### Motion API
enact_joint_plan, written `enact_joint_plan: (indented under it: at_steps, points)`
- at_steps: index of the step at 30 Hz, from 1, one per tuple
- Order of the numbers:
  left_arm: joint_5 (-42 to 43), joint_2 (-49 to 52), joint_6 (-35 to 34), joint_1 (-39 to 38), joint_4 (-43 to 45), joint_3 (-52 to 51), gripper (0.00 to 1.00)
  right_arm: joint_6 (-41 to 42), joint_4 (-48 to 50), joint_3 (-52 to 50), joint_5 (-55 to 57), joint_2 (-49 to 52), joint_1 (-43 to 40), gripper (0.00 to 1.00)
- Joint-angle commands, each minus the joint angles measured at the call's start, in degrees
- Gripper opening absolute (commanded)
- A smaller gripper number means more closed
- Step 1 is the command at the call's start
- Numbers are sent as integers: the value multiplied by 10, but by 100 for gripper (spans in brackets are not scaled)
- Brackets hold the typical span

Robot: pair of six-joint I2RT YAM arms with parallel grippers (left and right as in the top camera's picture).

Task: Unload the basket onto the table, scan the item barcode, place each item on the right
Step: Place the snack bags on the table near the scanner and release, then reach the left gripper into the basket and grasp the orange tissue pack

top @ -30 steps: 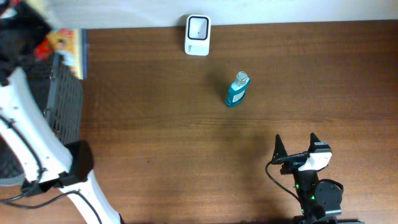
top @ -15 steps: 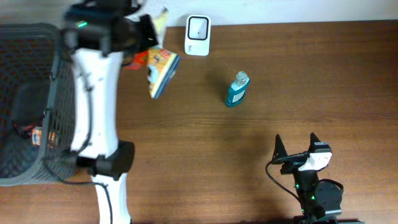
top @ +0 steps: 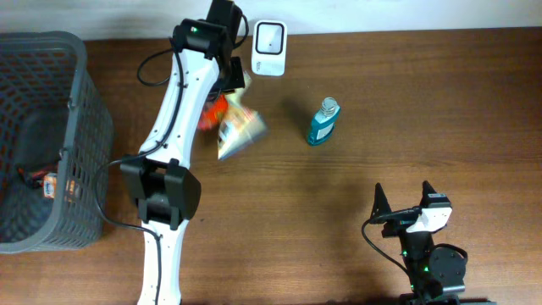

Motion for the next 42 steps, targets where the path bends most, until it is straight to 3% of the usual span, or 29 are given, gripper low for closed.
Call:
enact_joint_plan:
  at_steps: [1,8,19,23,26,27,30,32,38,42]
  points:
    - [-11,5,5,-12,16,-9,61,4,-4,-3,3,-3,-5,99]
    - [-17,-7,46,-3,8,34,62,4,-4,-3,3,-3,-5,99]
    - [-26,-92,46,74,-56,80,66,4,-4,-3,3,-3,-5,99]
    - [-26,-154,41,113,-61,85,77,4,-4,-3,3,-3,-5,99]
    - [-26,-215,13,163,-58,85,81,4,-4,-3,3,-3,-5,99]
    - [-26,-234,6,186,-56,85,89,4,-4,-3,3,-3,-5,99]
    - [-26,-273,-11,258,-52,85,90,4,-4,-3,3,-3,-5,98]
    - [-26,-284,-28,306,-54,85,99,4,-4,-3,3,-3,-5,99]
    - [-26,-261,-123,449,-112,76,99,4,-4,-3,3,-3,-5,99]
    - [-26,-232,-125,484,-143,47,99,4,-4,-3,3,-3,-5,99]
